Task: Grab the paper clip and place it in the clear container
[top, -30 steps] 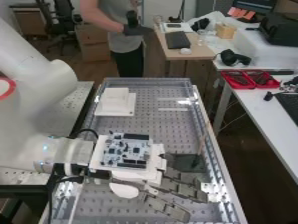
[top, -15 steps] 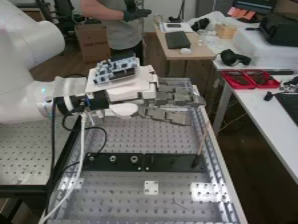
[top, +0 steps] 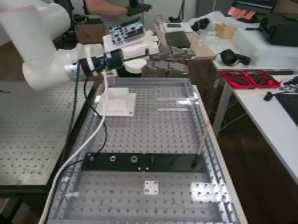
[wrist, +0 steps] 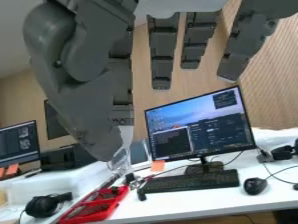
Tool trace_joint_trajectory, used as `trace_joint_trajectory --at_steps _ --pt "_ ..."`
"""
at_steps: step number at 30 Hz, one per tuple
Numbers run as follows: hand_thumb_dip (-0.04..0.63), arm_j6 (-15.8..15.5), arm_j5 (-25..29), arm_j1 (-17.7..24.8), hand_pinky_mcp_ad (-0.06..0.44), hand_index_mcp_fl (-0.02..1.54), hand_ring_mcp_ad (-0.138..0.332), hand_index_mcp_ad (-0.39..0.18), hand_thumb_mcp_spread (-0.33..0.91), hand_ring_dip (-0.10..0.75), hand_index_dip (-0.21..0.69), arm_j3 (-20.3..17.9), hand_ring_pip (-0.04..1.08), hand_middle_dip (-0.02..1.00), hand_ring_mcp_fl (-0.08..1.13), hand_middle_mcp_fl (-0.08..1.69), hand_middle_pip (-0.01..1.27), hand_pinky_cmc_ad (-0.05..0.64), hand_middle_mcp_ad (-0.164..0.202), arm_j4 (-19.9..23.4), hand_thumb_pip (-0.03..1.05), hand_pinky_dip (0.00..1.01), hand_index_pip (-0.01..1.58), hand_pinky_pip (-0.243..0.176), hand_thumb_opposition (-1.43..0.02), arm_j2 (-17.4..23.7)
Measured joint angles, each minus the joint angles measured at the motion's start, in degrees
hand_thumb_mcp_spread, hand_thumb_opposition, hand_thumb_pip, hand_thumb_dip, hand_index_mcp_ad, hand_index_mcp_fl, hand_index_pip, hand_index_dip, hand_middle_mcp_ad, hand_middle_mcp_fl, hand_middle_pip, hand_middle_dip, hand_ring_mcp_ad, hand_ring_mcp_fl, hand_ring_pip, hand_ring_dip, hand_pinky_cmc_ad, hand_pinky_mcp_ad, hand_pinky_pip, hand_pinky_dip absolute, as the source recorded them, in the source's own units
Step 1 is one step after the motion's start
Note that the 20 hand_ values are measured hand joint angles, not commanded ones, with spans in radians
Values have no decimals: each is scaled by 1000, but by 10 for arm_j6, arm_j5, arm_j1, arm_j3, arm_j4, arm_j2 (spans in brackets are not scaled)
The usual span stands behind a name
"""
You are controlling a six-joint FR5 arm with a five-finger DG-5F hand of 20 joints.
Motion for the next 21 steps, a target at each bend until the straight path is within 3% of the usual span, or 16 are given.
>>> trace_joint_trajectory --at_steps 12,21 --pt "253 5 74 96 281 703 103 -216 456 119 0 7 112 220 63 325 120 339 75 -2 628 211 1295 66 -979 -2" --pt "253 3 80 118 281 721 103 -216 452 119 3 45 113 220 63 337 120 339 73 -28 628 211 1276 66 -981 -36"
